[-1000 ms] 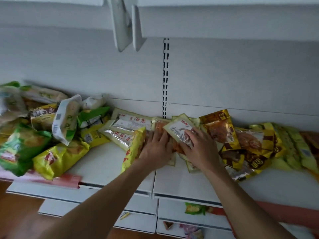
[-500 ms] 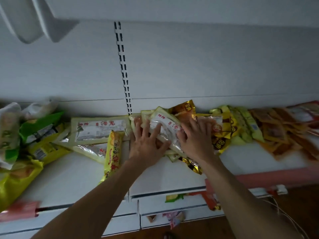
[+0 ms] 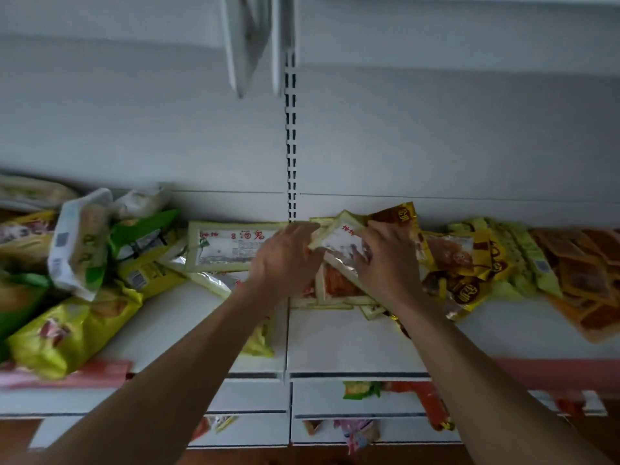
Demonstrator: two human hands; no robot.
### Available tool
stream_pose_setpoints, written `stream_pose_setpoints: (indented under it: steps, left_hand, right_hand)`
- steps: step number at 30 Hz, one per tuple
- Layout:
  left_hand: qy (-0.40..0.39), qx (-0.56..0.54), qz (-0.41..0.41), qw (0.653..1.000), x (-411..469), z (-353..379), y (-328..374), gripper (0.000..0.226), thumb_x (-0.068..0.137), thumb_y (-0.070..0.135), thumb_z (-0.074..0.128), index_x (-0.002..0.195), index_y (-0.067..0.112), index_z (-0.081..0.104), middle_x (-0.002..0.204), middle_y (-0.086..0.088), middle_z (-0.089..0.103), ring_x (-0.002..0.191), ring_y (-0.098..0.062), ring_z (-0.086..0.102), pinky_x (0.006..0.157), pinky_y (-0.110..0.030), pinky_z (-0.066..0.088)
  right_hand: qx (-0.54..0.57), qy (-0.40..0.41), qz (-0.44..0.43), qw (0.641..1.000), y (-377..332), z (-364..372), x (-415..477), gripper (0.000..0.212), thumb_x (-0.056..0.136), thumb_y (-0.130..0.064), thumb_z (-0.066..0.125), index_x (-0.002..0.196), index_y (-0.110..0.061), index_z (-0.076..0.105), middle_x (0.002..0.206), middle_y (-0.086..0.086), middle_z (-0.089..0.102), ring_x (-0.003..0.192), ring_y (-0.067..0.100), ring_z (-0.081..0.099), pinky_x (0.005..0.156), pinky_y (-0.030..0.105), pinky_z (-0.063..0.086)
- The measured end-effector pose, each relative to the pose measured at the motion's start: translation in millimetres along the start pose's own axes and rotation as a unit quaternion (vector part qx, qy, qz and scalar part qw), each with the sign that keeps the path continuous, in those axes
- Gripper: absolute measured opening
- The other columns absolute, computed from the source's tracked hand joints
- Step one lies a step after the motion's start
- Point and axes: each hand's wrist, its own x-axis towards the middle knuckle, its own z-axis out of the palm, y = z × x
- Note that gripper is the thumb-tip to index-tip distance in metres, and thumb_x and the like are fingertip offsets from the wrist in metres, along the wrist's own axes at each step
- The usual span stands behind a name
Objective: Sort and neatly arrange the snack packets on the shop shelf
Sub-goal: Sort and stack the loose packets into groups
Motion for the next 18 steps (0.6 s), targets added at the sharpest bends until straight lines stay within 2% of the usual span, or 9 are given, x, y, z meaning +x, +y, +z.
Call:
stream_pose_setpoints:
  steps: [1,3,6,9,12,13,15,16,18]
  left_hand:
    - [0.035,0.006,0.000,0.999,-3.2,-13.7,-11.4,0.049,0.088,0.032,0.058,0.136,0.024,0.053,0.138,-0.002,0.056,0.121,-0.025,0.054,0.094,-0.034,0.042]
    - [0.025,0.090,-0.038,0.995,-11.2,-38.1,-43.8,0.058,0.085,0.025,0.061,0.141,0.022,0.049,0.146,-0.004,0.049,0.135,-0.026,0.041,0.109,-0.038,0.032]
    - [-0.144,0.205,-0.108,0.962,-34.9,-54.1,-86.7,0.082,0.085,0.044,0.062,0.154,0.026,0.022,0.163,-0.003,0.011,0.150,-0.026,0.005,0.121,-0.043,0.005]
    - [-0.181,0.207,-0.078,0.958,-44.2,-50.6,-106.4,0.089,0.083,0.053,0.060,0.155,0.028,0.015,0.164,-0.003,-0.003,0.151,-0.028,-0.004,0.120,-0.043,0.001]
    - [-0.132,0.173,-0.061,0.974,-39.2,-50.8,-113.4,0.077,0.086,0.052,0.064,0.152,0.028,0.030,0.162,-0.003,0.017,0.150,-0.027,0.012,0.121,-0.043,0.015]
    - [-0.104,0.170,-0.059,0.978,-40.0,-50.3,-114.0,0.072,0.087,0.053,0.063,0.149,0.029,0.036,0.160,-0.001,0.025,0.148,-0.025,0.019,0.119,-0.042,0.021]
    - [-0.042,0.182,-0.042,0.981,-44.2,-47.4,-112.0,0.059,0.090,0.050,0.061,0.143,0.031,0.046,0.153,0.002,0.039,0.142,-0.024,0.033,0.113,-0.042,0.033]
    - [-0.013,0.194,-0.023,0.981,-46.8,-44.3,-110.3,0.052,0.090,0.044,0.062,0.139,0.029,0.052,0.148,0.000,0.046,0.137,-0.026,0.041,0.107,-0.043,0.040]
    - [0.025,0.206,0.002,0.978,-49.5,-40.0,-107.9,0.044,0.090,0.035,0.065,0.132,0.024,0.059,0.138,-0.005,0.057,0.128,-0.030,0.052,0.095,-0.046,0.050]
  right_hand:
    - [0.027,-0.001,-0.019,0.999,-12.8,5.0,1.3,0.037,0.089,-0.031,0.065,0.123,-0.015,0.066,0.132,0.009,0.057,0.125,0.033,0.047,0.106,0.041,0.033]
    - [0.037,-0.050,-0.030,0.998,-36.0,20.5,-1.6,0.044,0.093,-0.043,0.058,0.128,-0.017,0.063,0.140,0.009,0.052,0.134,0.031,0.040,0.111,0.042,0.028]
    - [-0.026,-0.102,-0.028,0.994,-50.6,44.6,-12.8,0.058,0.093,-0.062,0.039,0.141,-0.030,0.047,0.155,0.004,0.034,0.146,0.029,0.018,0.118,0.051,0.011]
    - [-0.036,-0.096,-0.025,0.994,-51.0,50.1,-16.9,0.057,0.093,-0.063,0.041,0.141,-0.033,0.045,0.156,0.003,0.032,0.148,0.029,0.014,0.118,0.052,0.008]
    - [-0.018,-0.103,-0.013,0.994,-59.3,42.5,-12.3,0.055,0.092,-0.059,0.048,0.139,-0.030,0.049,0.152,0.004,0.037,0.145,0.029,0.020,0.117,0.051,0.013]
    - [0.009,-0.075,-0.021,0.997,-67.4,38.5,-11.3,0.054,0.091,-0.057,0.052,0.135,-0.025,0.054,0.146,0.006,0.044,0.141,0.032,0.029,0.114,0.050,0.021]
    - [0.062,0.008,-0.051,0.997,-91.3,31.8,-12.4,0.055,0.089,-0.060,0.052,0.125,-0.019,0.061,0.127,0.009,0.060,0.120,0.032,0.051,0.095,0.044,0.041]
    - [0.070,0.007,-0.059,0.996,-105.2,29.2,-16.1,0.061,0.087,-0.067,0.047,0.125,-0.021,0.058,0.120,0.007,0.062,0.109,0.028,0.057,0.084,0.038,0.045]
    - [0.058,-0.081,-0.054,0.994,-127.8,30.0,-26.1,0.071,0.082,-0.076,0.042,0.131,-0.026,0.047,0.117,0.005,0.058,0.102,0.024,0.057,0.074,0.033,0.046]
